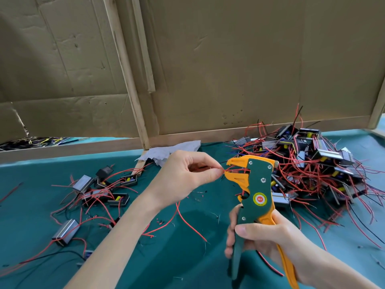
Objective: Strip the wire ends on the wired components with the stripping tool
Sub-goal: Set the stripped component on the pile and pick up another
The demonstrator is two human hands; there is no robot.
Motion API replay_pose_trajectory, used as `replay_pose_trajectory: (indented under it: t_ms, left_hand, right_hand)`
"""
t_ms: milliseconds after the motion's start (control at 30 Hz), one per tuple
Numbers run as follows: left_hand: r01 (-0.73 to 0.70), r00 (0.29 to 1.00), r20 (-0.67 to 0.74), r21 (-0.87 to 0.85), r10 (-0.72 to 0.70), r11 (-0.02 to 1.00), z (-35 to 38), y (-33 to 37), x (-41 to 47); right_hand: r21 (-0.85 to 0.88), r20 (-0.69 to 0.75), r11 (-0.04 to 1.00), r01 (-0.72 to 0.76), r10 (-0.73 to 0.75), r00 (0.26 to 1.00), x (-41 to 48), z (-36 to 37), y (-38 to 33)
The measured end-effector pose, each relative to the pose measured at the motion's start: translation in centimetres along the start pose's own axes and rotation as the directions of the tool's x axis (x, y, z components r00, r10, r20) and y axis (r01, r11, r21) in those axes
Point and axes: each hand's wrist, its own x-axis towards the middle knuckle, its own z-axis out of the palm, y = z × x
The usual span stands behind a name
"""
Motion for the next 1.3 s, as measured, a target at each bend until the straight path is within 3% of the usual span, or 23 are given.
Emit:
replay_pose_trajectory:
  t_ms: [233, 500, 667, 767, 933, 1033, 1133, 1233, 1300]
  left_hand:
    - [0.021, 0.999, 0.031, 0.033, -0.022, 0.999, -0.5, 0.3, -0.2]
    - [0.055, 0.996, 0.055, 0.175, -0.066, 0.983, -0.4, -0.3, -0.1]
    - [0.091, 0.996, -0.021, 0.193, -0.088, 0.977, -0.5, -0.9, 0.1]
    - [0.035, 0.986, -0.168, 0.225, 0.003, 0.974, -1.3, -0.6, 0.6]
    - [-0.136, 0.89, -0.435, 0.036, 0.138, 0.99, -1.1, 2.3, 3.6]
    - [-0.24, 0.844, -0.504, -0.049, 0.183, 0.97, 1.3, 4.9, 6.9]
    - [-0.309, 0.842, -0.527, -0.299, 0.113, 0.903, 4.0, 7.2, 10.4]
    - [-0.322, 0.859, -0.512, -0.582, -0.029, 0.747, 7.1, 8.4, 13.0]
    - [-0.246, 0.896, -0.44, -0.611, -0.065, 0.753, 9.3, 8.1, 13.7]
  right_hand:
    - [0.003, -0.031, 0.999, -0.047, 0.047, 0.998, -0.2, 0.2, -0.2]
    - [-0.185, -0.312, 0.981, -0.059, -0.001, 0.95, -0.4, 0.7, 1.0]
    - [0.149, -0.008, 0.981, -0.125, 0.128, 0.992, 0.2, 0.1, 0.9]
    - [0.223, 0.0, 0.967, -0.121, 0.124, 0.992, 0.6, -0.1, 1.1]
    - [0.329, -0.083, 0.936, -0.128, 0.163, 0.983, 0.8, 0.0, 1.3]
    - [0.369, -0.103, 0.923, -0.106, 0.154, 0.983, 0.8, 0.0, 1.1]
    - [0.4, -0.106, 0.909, -0.113, 0.169, 0.98, 0.8, -0.1, 1.0]
    - [0.44, -0.097, 0.889, -0.128, 0.188, 0.977, 1.0, -0.2, 1.0]
    - [0.456, -0.099, 0.881, -0.128, 0.193, 0.976, 1.0, -0.3, 1.1]
